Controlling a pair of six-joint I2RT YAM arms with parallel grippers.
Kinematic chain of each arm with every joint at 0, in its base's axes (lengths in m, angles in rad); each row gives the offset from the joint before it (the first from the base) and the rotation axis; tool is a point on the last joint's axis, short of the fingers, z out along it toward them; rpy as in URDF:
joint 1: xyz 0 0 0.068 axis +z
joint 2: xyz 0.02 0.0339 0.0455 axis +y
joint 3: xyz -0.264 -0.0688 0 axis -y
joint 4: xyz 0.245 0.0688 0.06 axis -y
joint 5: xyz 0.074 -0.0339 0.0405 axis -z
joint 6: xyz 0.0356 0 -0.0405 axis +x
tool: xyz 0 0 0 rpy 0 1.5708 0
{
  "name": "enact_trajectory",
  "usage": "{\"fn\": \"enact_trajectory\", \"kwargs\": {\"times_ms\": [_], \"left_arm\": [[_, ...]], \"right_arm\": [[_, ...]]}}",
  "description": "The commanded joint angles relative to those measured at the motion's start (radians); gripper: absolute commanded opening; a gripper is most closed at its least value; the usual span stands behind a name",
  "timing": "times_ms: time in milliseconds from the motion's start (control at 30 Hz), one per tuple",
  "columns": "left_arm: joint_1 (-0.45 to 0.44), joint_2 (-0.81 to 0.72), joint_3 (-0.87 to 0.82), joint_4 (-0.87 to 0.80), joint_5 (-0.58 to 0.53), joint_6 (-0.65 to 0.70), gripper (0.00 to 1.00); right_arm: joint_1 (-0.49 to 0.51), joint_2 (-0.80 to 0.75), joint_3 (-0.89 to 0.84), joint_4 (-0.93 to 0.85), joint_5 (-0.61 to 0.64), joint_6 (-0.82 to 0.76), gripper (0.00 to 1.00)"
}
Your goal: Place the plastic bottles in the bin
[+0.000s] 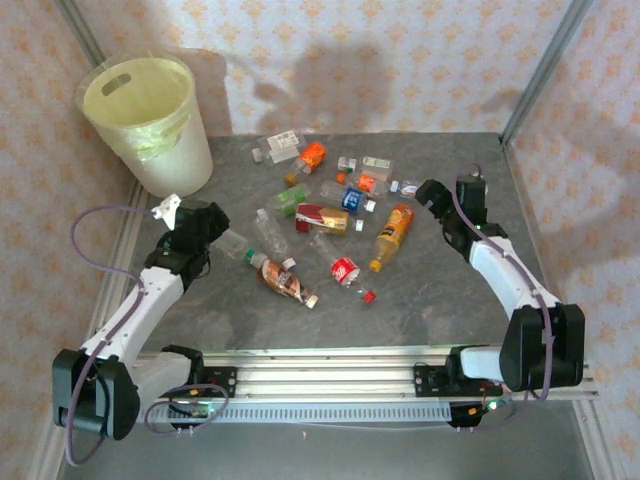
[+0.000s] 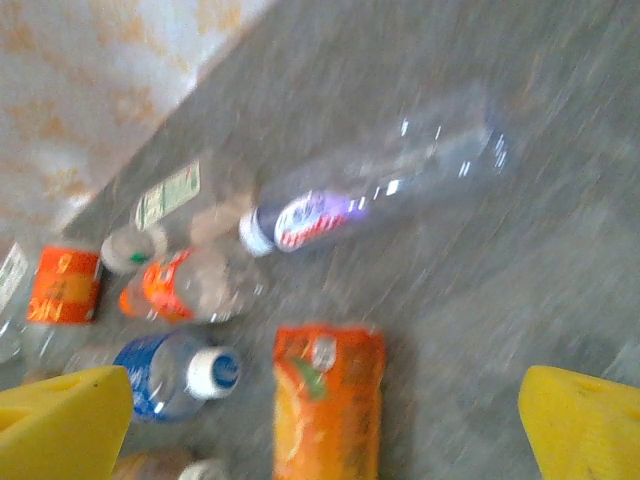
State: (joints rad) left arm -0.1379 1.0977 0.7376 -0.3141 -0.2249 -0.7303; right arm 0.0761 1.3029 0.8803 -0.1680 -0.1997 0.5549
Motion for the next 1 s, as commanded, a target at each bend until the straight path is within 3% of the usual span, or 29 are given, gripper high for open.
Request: {"fn": "enact_trajectory", "kwargs": {"times_ms": [0, 167, 433, 633, 800, 967], "left_arm": [[-0.015, 0.061, 0.043, -0.206, 0.15, -0.239, 1.0], [-0.035, 0.193, 0.147, -0.281, 0.222, -0.284, 1.0], [-0.035, 0.415, 0.368, -0.414, 0.057, -0.303, 1.0], [-0.032, 0.579, 0.493, -0.476, 0.065, -0.31, 1.0], [-0.022, 0.63, 0.473, -0.459, 0.064, -0.351, 0.99], [-0.014, 0.668, 0.414, -0.374, 0.124, -0.359, 0.9]], "right_arm": [[0.013, -0.004, 0.011, -0.17, -0.097, 0.18, 0.99], [0.014, -0.105, -0.062, -0.149, -0.066, 0.197, 0.99], [0.014, -0.271, -0.151, -0.156, -0.018, 0.141, 0.99], [0.014, -0.346, -0.177, -0.184, 0.0, 0.069, 0.99], [0.013, -0.356, -0.158, -0.234, 0.001, -0.005, 0.99], [0.014, -0.351, -0.155, -0.239, -0.004, -0.034, 0.99]]}}
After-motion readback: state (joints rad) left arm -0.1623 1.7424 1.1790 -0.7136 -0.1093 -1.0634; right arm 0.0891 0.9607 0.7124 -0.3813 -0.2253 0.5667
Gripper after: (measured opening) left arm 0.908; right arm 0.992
